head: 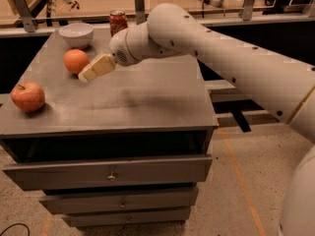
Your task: Move orange near apple
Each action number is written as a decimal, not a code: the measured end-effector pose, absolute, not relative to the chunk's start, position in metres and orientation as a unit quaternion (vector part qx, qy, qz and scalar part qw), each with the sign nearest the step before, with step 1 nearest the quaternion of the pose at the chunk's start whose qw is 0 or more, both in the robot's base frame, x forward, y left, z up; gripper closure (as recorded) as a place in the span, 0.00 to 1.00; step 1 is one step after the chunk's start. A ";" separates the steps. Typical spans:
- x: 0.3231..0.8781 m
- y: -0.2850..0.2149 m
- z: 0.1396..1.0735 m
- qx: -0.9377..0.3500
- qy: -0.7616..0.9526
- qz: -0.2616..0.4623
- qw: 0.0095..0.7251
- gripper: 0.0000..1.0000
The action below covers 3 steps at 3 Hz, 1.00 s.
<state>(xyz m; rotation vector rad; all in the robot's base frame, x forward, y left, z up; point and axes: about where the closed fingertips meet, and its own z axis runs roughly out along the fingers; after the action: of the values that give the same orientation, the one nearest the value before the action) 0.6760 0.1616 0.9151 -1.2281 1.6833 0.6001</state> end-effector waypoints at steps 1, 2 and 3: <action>0.687 0.186 0.892 -0.504 0.687 0.260 0.454 0.00; 0.703 0.212 0.880 -0.505 0.680 0.274 0.455 0.00; 0.722 0.228 0.869 -0.504 0.677 0.280 0.457 0.00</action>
Offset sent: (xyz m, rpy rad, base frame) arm 0.0496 0.0752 -0.0480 0.0556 0.0398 0.0617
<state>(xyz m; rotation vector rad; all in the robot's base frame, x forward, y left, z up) 0.7219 0.2281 0.8686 -1.2430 1.6678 0.6897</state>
